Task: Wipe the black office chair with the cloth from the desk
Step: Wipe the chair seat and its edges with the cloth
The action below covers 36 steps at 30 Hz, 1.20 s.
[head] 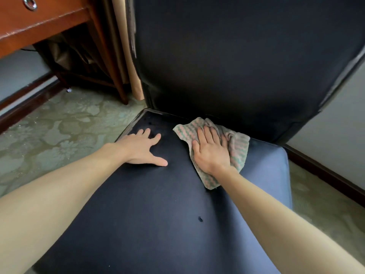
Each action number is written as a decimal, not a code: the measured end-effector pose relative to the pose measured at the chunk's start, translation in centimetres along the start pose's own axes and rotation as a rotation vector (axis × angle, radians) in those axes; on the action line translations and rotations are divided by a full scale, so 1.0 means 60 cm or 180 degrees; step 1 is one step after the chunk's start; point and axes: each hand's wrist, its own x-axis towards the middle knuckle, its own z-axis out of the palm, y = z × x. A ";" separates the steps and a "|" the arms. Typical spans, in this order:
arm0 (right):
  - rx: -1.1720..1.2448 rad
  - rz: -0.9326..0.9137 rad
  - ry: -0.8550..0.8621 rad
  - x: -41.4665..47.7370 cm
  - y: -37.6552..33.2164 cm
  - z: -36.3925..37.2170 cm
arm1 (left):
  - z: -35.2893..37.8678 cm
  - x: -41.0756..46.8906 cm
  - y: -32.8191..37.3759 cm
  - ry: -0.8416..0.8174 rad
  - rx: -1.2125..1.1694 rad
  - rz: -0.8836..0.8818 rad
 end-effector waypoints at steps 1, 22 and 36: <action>0.0020 0.0145 0.0047 -0.008 0.004 0.001 | 0.001 -0.002 -0.002 0.0002 -0.0032 -0.0020; 0.0096 0.0215 -0.0178 0.101 -0.098 0.003 | 0.020 0.024 -0.035 0.0587 0.0222 0.0520; -0.0083 -0.0151 -0.0133 0.125 -0.119 0.018 | 0.018 0.013 -0.073 0.0615 0.0064 0.0707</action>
